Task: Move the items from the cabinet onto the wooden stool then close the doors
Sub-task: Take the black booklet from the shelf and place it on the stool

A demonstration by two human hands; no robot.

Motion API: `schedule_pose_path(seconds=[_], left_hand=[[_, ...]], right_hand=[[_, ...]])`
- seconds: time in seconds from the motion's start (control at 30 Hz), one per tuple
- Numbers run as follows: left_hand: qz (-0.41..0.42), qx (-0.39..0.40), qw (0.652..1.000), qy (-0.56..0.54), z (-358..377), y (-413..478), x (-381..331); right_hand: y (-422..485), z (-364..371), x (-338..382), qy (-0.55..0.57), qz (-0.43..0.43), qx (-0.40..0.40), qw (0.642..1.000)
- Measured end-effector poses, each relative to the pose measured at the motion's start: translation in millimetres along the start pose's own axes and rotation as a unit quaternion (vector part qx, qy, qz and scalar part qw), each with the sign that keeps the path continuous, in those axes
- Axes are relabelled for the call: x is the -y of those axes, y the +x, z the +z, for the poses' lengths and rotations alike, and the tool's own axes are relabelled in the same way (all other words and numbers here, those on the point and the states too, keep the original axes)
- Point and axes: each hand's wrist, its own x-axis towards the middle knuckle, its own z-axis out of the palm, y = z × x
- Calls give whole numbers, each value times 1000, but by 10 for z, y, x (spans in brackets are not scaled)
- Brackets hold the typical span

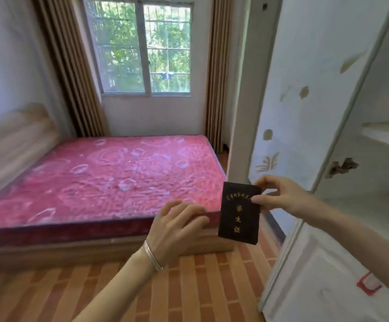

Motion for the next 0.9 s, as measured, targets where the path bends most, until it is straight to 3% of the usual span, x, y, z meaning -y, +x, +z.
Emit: schedule_pose_path(seconds=[0.17, 0.33, 0.6, 0.9], left_hand=[[-149, 171, 967, 112, -1343, -1105, 142], [-338, 297, 874, 183, -2694, -2073, -59], [-533, 333, 713, 311, -4346, -3101, -621], [-660, 330, 530, 416, -5635, -3932, -1094]], right_hand=[[-49, 1218, 407, -26, -39, 98, 994], [-183, 2569, 857, -28, -96, 208, 973], [-549, 4593, 1498, -93, -182, 396, 895], [-804, 6798, 2281, -121, -280, 539, 786]])
